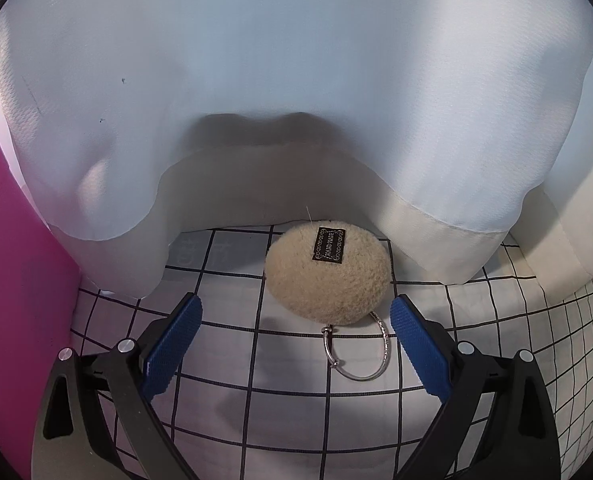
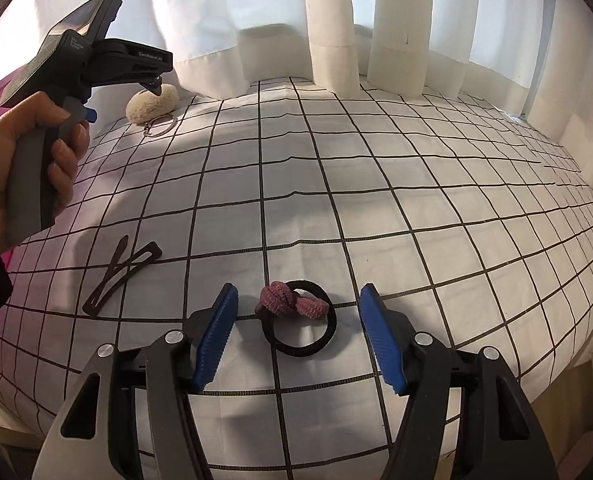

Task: Organize jewelry
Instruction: 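Move the left tool to the beige pom-pom while the right approaches the pink-knotted hair tie, then close the left gripper on the beige pom-pom while the right grasps the pink-knotted hair tie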

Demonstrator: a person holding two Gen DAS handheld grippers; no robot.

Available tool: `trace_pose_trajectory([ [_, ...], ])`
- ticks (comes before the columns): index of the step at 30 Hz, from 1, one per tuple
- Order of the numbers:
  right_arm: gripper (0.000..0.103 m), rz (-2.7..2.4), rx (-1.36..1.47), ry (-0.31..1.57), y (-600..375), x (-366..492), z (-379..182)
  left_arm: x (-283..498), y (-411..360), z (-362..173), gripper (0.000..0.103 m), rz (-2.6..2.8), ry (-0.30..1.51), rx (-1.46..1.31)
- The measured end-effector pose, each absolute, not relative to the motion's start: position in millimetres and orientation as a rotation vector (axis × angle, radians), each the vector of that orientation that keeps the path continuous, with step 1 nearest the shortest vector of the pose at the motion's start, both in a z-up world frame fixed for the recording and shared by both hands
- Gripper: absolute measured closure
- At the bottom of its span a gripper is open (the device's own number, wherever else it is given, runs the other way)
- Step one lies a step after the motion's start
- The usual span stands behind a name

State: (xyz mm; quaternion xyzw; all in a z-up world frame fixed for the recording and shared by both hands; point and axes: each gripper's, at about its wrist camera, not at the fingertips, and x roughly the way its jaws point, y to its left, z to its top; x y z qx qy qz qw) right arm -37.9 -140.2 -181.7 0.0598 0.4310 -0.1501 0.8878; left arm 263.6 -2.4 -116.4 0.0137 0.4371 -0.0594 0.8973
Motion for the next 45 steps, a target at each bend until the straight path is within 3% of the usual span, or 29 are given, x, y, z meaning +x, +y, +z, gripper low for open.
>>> trace_pose_trajectory([
  [25,0.042,-0.308,0.096,0.873,-137,-42,-182,314,-32,-119,0.010,-0.116,0.903,0.060],
  [27,0.042,-0.307,0.097,0.877,-137,-41,-181,316,-37,-120,0.012,-0.110,0.896,0.079],
  [29,0.042,-0.307,0.100,0.878,-138,-41,-181,313,-39,-120,0.027,-0.109,0.891,0.087],
  [36,0.042,-0.308,0.098,0.880,-138,-40,-182,302,-43,-126,0.034,-0.119,0.896,0.099],
  [40,0.050,-0.292,0.089,0.877,-137,-41,-181,298,-43,-128,0.037,-0.126,0.893,0.098],
  [42,0.058,-0.281,0.077,0.876,-134,-41,-180,298,-41,-129,0.039,-0.128,0.892,0.090],
  [44,0.073,-0.275,0.063,0.875,-131,-41,-180,296,-39,-127,0.042,-0.132,0.889,0.084],
  [45,0.073,-0.275,0.059,0.877,-130,-41,-179,295,-38,-127,0.042,-0.134,0.889,0.083],
])
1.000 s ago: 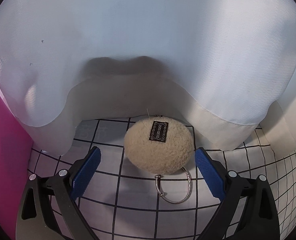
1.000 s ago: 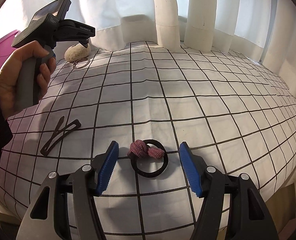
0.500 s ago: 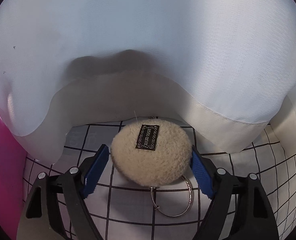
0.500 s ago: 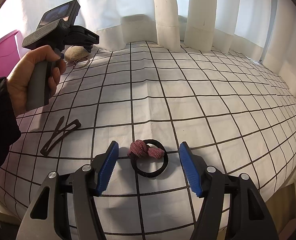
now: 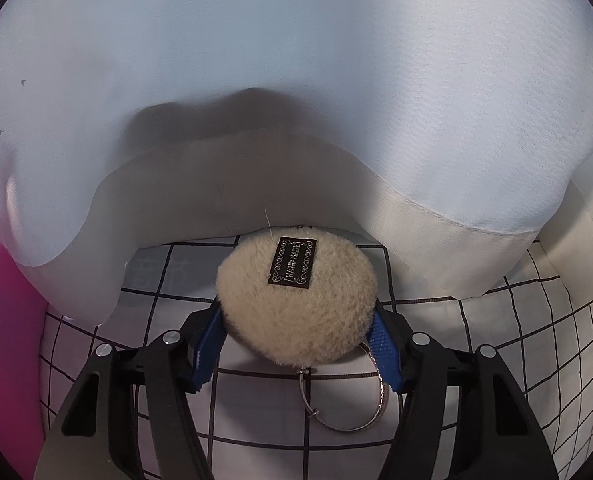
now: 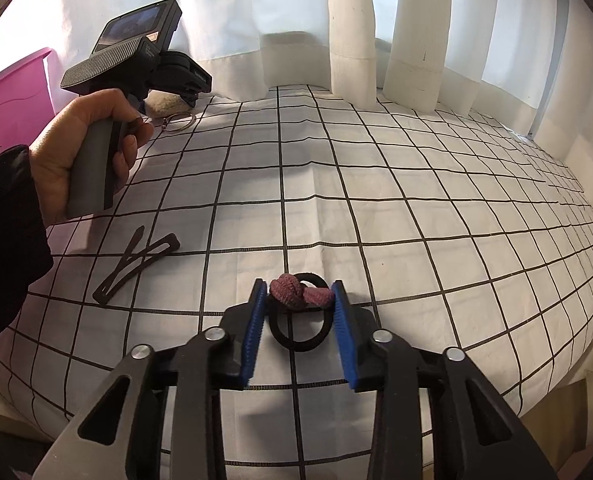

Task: Organize jewelry
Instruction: 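Close the left gripper on the beige pom-pom while the right grasps the pink-knotted hair tie, then lift the pom-pom and hair tie and carry both over the pink tub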

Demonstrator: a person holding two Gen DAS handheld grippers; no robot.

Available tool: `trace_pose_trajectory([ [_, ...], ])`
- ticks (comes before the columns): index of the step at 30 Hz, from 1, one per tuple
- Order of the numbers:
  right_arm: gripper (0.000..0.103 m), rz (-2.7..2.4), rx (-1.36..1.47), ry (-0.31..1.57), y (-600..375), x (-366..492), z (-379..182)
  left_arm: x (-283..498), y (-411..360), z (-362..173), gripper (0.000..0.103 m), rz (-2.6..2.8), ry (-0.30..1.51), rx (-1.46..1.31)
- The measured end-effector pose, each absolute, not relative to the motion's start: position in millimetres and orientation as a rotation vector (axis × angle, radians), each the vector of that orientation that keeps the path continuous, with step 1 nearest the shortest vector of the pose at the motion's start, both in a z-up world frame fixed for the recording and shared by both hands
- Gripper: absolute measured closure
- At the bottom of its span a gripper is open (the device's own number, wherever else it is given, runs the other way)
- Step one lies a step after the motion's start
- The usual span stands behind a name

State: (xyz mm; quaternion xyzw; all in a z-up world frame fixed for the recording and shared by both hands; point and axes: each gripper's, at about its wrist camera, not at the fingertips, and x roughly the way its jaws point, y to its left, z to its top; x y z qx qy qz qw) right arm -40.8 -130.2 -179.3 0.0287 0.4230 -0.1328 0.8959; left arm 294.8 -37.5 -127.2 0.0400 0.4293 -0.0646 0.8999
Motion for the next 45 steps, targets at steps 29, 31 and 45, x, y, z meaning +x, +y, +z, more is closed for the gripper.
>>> trace_pose_trajectory([
  [29,0.080,-0.222,0.102,0.852,-155,-57,-148,200,25,-85,0.044,-0.072,0.837,-0.037],
  [31,0.080,-0.204,0.107,0.844,-159,-59,-141,188,28,-79,0.044,-0.070,0.830,-0.035],
  [45,0.080,0.017,0.108,0.725,-175,-43,-57,90,48,-13,0.044,-0.044,0.763,-0.039],
])
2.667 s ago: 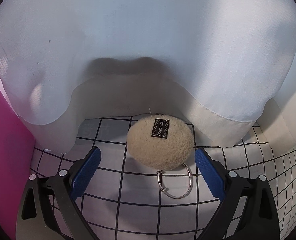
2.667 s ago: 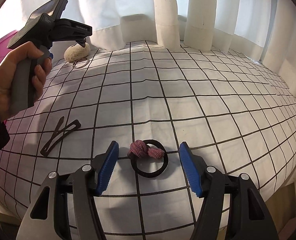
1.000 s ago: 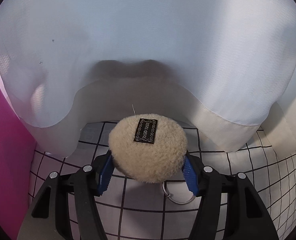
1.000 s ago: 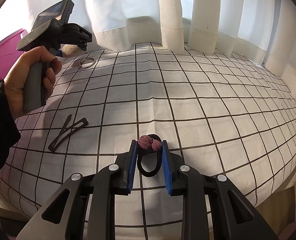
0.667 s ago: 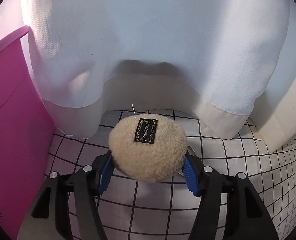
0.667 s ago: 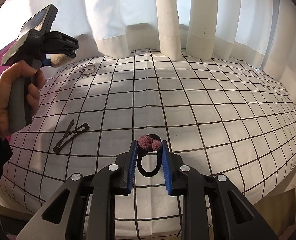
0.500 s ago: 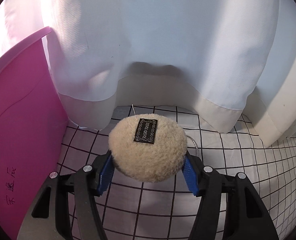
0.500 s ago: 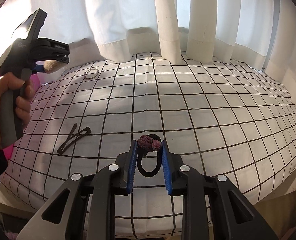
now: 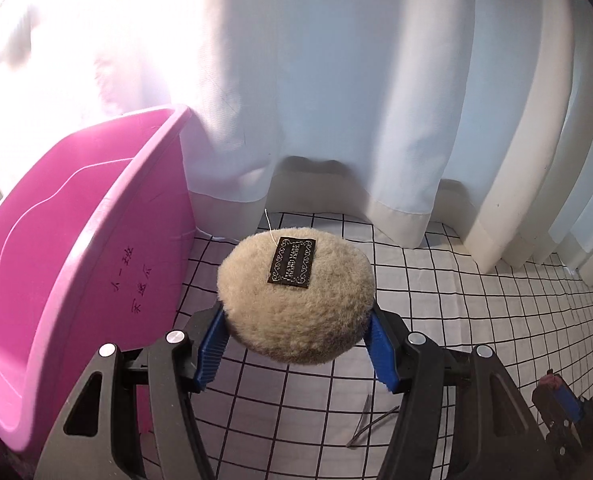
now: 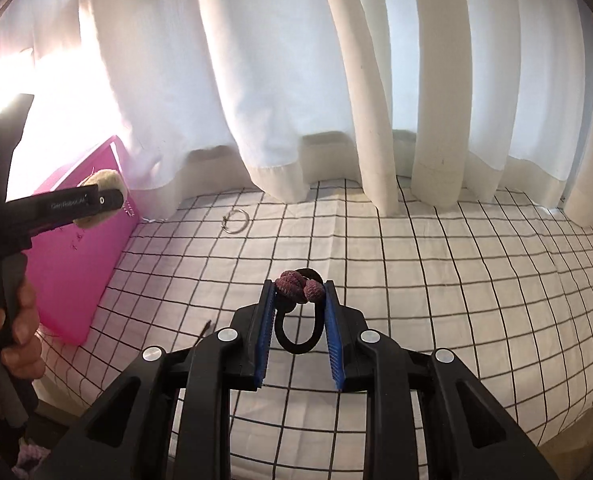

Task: Organize jewelry
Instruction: 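Lift the pom-pom and hair tie and carry both over the pink tub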

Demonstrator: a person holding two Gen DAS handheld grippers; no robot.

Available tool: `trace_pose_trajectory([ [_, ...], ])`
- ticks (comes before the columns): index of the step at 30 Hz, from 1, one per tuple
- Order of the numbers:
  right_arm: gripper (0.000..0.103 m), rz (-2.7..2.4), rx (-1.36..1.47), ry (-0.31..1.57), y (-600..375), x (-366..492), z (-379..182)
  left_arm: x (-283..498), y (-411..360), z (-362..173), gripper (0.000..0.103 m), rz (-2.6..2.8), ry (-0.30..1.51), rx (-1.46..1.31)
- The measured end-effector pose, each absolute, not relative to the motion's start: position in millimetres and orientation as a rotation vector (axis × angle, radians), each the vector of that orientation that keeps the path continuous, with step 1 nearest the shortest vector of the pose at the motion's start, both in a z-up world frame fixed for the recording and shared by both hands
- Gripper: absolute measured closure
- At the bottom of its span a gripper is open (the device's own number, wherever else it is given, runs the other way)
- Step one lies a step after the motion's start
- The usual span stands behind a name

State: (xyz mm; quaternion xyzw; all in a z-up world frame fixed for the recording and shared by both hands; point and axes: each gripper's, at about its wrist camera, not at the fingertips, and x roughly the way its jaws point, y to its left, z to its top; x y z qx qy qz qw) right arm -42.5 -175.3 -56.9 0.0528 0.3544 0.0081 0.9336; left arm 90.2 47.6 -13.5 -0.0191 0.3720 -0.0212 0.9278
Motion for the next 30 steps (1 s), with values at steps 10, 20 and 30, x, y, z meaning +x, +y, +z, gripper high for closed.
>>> trace_pose_trajectory([
  [10,0.080,0.326,0.069,0.632,-132,-5,7,22,100,51,0.044,0.096,0.681,-0.153],
  [20,0.080,0.618,0.094,0.631,-37,57,54,-4,193,81,0.044,0.324,0.638,-0.198],
  [30,0.080,0.823,-0.008,0.756,91,110,59,-5,272,64,0.044,0.454,0.690,-0.257],
])
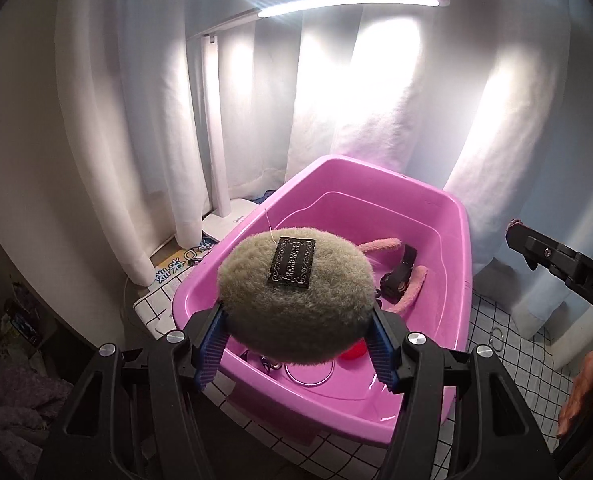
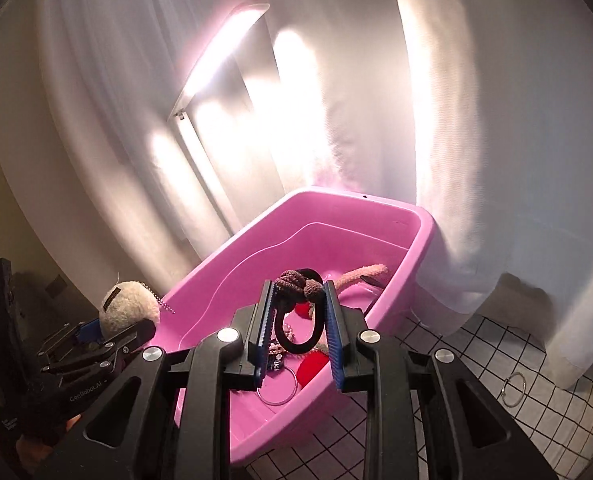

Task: Organize jewelry
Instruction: 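Lift the pom-pom and hair tie and carry both over the pink tub, then open both grippers to drop the pom-pom and hair tie into the tub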

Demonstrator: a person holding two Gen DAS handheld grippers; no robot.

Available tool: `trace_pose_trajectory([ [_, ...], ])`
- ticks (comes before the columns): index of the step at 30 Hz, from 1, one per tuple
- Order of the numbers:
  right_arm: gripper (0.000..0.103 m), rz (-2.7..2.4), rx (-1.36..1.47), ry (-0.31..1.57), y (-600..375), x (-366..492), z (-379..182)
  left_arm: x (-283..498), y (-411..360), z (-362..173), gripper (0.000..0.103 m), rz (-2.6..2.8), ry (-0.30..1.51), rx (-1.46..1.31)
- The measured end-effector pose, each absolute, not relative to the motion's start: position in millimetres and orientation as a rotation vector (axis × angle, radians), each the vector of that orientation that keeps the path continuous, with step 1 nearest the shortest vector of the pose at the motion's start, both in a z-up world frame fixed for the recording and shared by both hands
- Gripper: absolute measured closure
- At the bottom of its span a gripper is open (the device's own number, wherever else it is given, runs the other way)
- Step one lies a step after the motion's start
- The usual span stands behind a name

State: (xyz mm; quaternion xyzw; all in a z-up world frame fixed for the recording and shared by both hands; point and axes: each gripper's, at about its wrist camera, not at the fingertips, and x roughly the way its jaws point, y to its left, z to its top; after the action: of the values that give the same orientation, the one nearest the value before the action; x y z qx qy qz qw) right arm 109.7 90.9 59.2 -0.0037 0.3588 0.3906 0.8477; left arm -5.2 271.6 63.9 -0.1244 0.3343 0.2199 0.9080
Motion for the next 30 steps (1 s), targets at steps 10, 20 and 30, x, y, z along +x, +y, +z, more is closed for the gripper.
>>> trace_pose_trajectory([
  [10,0.079,0.891,-0.128,1.001,178,152,23,26,306,30,0.044,0.396,0.846,-0.359],
  [20,0.079,0.805,-0.228,1.079,194,179,3,55,315,6,0.043,0.388,0.939,-0.351],
  [30,0.079,0.762,-0.271,1.107,192,192,-5,65,312,-4,0.041,0.380,0.980,-0.336],
])
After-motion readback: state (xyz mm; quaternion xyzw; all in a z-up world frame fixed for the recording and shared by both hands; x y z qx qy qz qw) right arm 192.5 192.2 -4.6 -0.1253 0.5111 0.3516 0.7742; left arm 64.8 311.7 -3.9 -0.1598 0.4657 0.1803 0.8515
